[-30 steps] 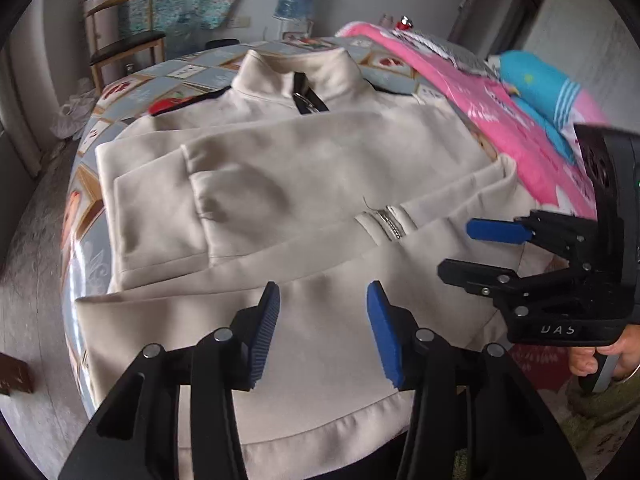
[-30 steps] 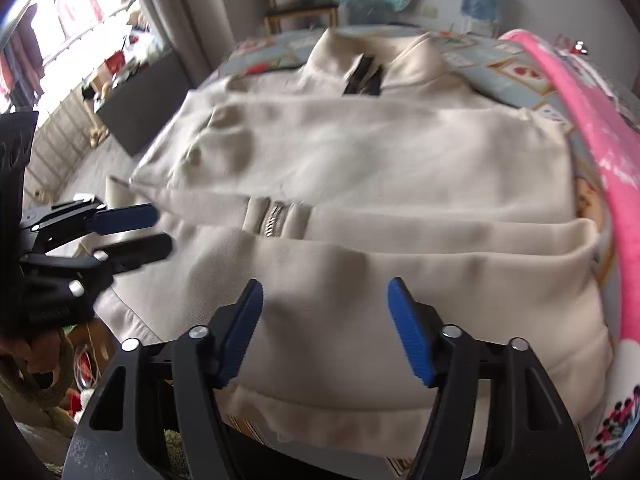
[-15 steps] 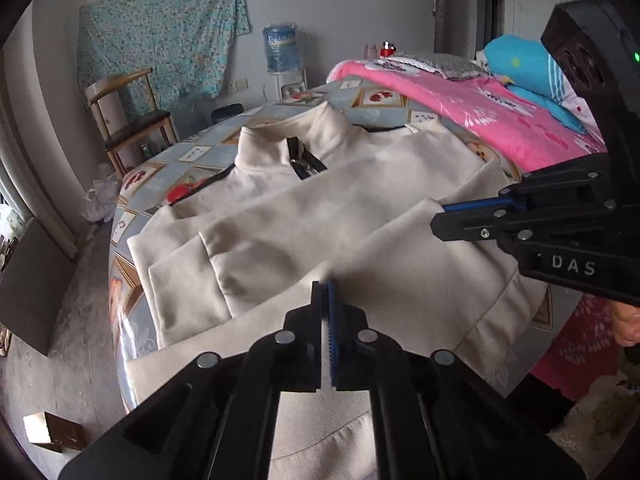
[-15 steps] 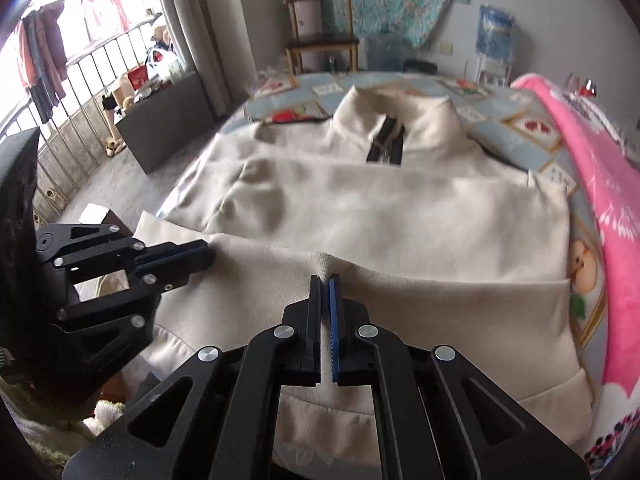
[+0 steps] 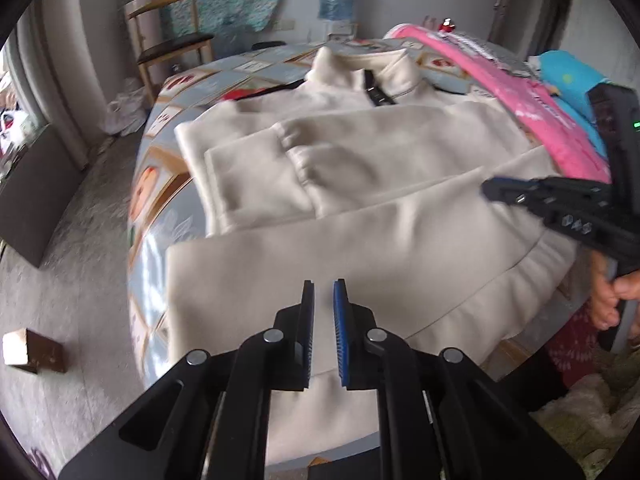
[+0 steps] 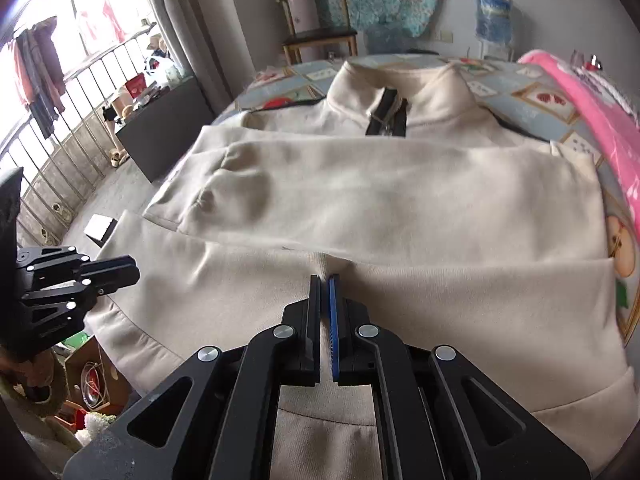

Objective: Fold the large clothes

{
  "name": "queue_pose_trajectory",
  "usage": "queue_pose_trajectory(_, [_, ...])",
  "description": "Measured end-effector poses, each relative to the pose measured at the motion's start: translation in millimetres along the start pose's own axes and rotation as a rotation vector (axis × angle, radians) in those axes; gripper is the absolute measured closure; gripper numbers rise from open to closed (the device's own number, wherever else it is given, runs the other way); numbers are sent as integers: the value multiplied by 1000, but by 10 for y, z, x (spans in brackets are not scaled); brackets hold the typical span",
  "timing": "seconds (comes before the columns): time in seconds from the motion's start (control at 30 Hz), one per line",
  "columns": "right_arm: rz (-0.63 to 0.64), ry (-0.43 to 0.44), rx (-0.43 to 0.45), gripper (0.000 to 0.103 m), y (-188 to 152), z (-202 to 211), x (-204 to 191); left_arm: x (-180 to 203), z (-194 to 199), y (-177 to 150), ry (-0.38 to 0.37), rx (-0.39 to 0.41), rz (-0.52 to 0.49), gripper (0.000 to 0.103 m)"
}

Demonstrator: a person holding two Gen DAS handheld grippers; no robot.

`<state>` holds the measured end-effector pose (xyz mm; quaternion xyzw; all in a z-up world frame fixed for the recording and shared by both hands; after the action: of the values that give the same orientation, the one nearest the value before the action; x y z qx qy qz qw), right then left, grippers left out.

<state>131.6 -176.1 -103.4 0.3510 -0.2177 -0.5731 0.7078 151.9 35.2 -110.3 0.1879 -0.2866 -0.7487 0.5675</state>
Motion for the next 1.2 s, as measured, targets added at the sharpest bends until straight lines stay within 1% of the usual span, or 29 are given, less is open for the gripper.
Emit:
queue_pose_trajectory(0.03, [18, -1, 20, 99, 51, 47, -20, -103, 2, -59, 23, -15, 33, 93])
queue_pose_trajectory(0.1, [39, -4, 47, 99, 123, 88, -44, -238, 24, -97, 64, -7, 78, 94])
queue_pose_trajectory(0.13, [40, -7, 41, 99, 119, 46, -29, -296, 26, -104, 90, 1, 86, 94])
queue_pose_trajectory(0.17, [30, -6, 27, 99, 86, -29, 6, -361, 16, -113, 146, 10, 76, 93])
queue_pose_trajectory(0.2, [12, -5, 2, 99, 31, -121, 48, -405, 1, -113, 183, 6, 72, 93])
queue_pose_trajectory(0.23, [-3, -1, -17, 99, -27, -187, 78, -413, 13, -89, 176, 9, 89, 93])
queue_pose_trajectory(0.27, [-14, 7, -6, 99, -41, -189, 92, -402, 55, -41, 166, 29, 104, 93])
queue_pose_trajectory(0.3, [-19, 10, -6, 99, -32, -179, 94, -358, 96, 24, 146, 53, 107, 94])
queue_pose_trajectory(0.33, [-24, 12, -6, 99, -28, -170, 93, -252, 146, 130, 89, 96, 106, 94])
queue_pose_trajectory(0.4, [-48, 24, -7, 98, -37, -178, 113, 4, 138, 310, -7, 135, 87, 94])
queue_pose_trajectory(0.43, [-65, 35, -8, 98, -35, -177, 133, 213, 59, 393, -87, 130, 65, 94])
queue_pose_trajectory(0.47, [-93, 50, -12, 98, -29, -181, 161, 405, -49, 444, -146, 111, 42, 94])
queue_pose_trajectory(0.53, [-148, 83, -23, 98, -19, -188, 223, 715, -239, 456, -200, 83, -13, 94])
queue_pose_trajectory(0.57, [-171, 100, -31, 97, -14, -186, 249, 907, -395, 428, -212, 47, -64, 93])
queue_pose_trajectory(0.6, [-182, 107, -39, 95, -6, -163, 269, 980, -488, 389, -200, 25, -86, 93])
queue_pose_trajectory(0.63, [-177, 95, -34, 92, 15, -103, 294, 1049, -589, 356, -164, 14, -110, 94])
queue_pose_trajectory(0.67, [-159, 61, -12, 83, 50, -2, 341, 1082, -574, 345, -151, 41, -123, 94])
queue_pose_trajectory(0.7, [-139, 14, 17, 71, 95, 115, 419, 1115, -568, 336, -137, 48, -150, 94])
queue_pose_trajectory(0.77, [-131, -109, 81, 59, 151, 401, 719, 1142, -541, 305, -129, 60, -171, 94])
queue_pose_trajectory(0.83, [-172, -200, 88, 59, 120, 555, 1080, 1127, -537, 292, -151, 57, -138, 94])
queue_pose_trajectory(0.93, [-258, -321, 22, 58, -47, 583, 1648, 1058, -564, 299, -161, 52, -116, 94])
queue_pose_trajectory(1.0, [-274, -342, -10, 58, -155, 551, 1845, 1020, -565, 305, -156, 54, -121, 94])
queue_pose_trajectory(1.03, [-291, -321, -16, 60, -188, 527, 1893, 1018, -561, 300, -154, 56, -123, 94])
queue_pose_trajectory(1.1, [-321, -276, -10, 79, -229, 507, 1920, 1012, -546, 288, -151, 58, -124, 94])
queue_pose_trajectory(1.13, [-314, -290, 1, 87, -222, 514, 1903, 1012, -546, 290, -149, 57, -125, 94])
queue_pose_trajectory(1.17, [-294, -307, 18, 98, -210, 575, 1863, 1016, -540, 287, -148, 56, -127, 94])
queue_pose_trajectory(1.2, [-272, -325, 48, 98, -172, 643, 1817, 1017, -541, 289, -147, 54, -129, 94])
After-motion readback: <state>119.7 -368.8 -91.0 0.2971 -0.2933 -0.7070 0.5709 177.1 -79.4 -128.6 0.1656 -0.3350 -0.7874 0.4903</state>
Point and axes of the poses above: each gripper's, at about its wrist camera, not at the fingertips, and z roughly against the way its jaws point, x to its right, y to its top, the point moved 5 cm from there along -z, roughly the way its jaws point, and after that the axes turned 8 degrees about x, right-handed, at the moved point
